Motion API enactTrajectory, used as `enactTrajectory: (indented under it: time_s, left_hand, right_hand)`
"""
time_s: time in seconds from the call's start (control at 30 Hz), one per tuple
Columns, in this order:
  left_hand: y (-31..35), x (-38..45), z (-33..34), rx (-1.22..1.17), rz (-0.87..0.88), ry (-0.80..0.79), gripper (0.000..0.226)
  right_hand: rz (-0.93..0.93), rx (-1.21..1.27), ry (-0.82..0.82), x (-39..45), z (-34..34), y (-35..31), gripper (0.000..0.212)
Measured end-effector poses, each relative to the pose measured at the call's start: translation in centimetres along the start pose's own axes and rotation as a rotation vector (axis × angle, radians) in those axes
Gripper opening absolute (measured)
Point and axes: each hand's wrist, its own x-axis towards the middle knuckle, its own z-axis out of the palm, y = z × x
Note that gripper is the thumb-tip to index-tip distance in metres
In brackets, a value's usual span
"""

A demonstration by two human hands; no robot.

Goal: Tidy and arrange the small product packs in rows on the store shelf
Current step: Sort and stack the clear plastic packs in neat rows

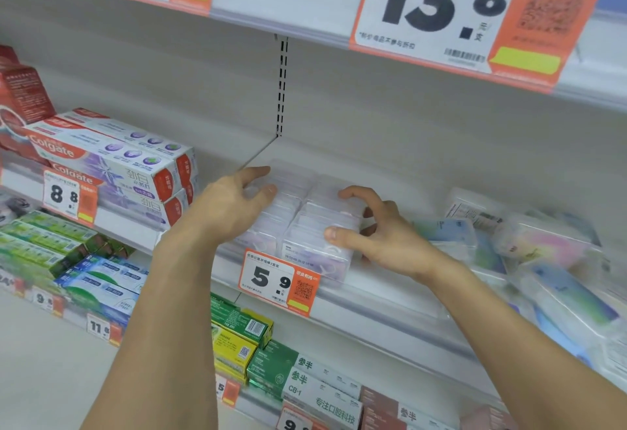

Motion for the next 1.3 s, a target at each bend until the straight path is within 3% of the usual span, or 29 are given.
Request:
enactTrajectory:
  time_s: [0.17, 0.3, 0.4, 0.57, 0.67, 0.73, 0.8, 0.9, 1.0, 1.1, 1.3]
  left_hand:
    - [-0.2, -0.2, -0.1, -0.074, -0.008, 0.007, 0.049]
    - [1.4, -1.2, -1.1, -0.082, 0.106, 0.291, 0.043]
    - [4.5, -2.8, -1.2, -0.205, 0.215, 0.396, 0.029]
    - [10.9, -6.2, 4.9, -0.264, 0.42, 0.232, 0.015]
    - [12.9, -7.9, 10.4, -0.156, 0.531, 0.056, 0.019]
    - [13.9, -9.1, 13.2, -0.068, 0.577, -0.05, 0.037]
    - [14.7, -9.9, 15.3, 0.037, 0.59, -0.139, 0.056]
    - [15.3, -10.4, 17.2, 0.193, 0.573, -0.268, 0.067]
    - [14.9, -10.2, 18.2, 0.237, 0.542, -0.33, 0.062]
    - [15.1, -9.6, 18.4, 0.193, 0.532, -0.344, 0.056]
    - [16.4, -8.1, 19.7, 0.186, 0.458, -0.267, 0.053]
  right_hand:
    - [-0.004, -0.043, -0.009, -0.2, -0.2, 0.0, 0.078]
    - [-0.065, -0.112, 0.084, -2.1, -1.6, -0.9, 0.089]
    - [-0.177, -0.057, 0.268, -5.4, -2.8, -0.6, 0.075]
    - [-0.235, -0.218, 0.575, -12.4, -6.7, 3.0, 0.036]
    - [-0.112, -0.372, 0.697, -16.6, -9.6, 6.2, 0.036]
    - [0.083, -0.459, 0.622, -19.0, -11.0, 8.4, 0.062]
    - [0.289, -0.475, 0.441, -20.7, -11.7, 9.8, 0.087]
    - [0.382, -0.509, 0.288, -21.4, -12.0, 11.3, 0.1]
    - [0.35, -0.667, 0.283, -21.3, -11.8, 12.6, 0.097]
    - [0.284, -0.601, 0.318, -21.5, -12.1, 14.3, 0.079]
    - [0.322, -0.566, 0.292, -19.3, -14.2, 15.8, 0.078]
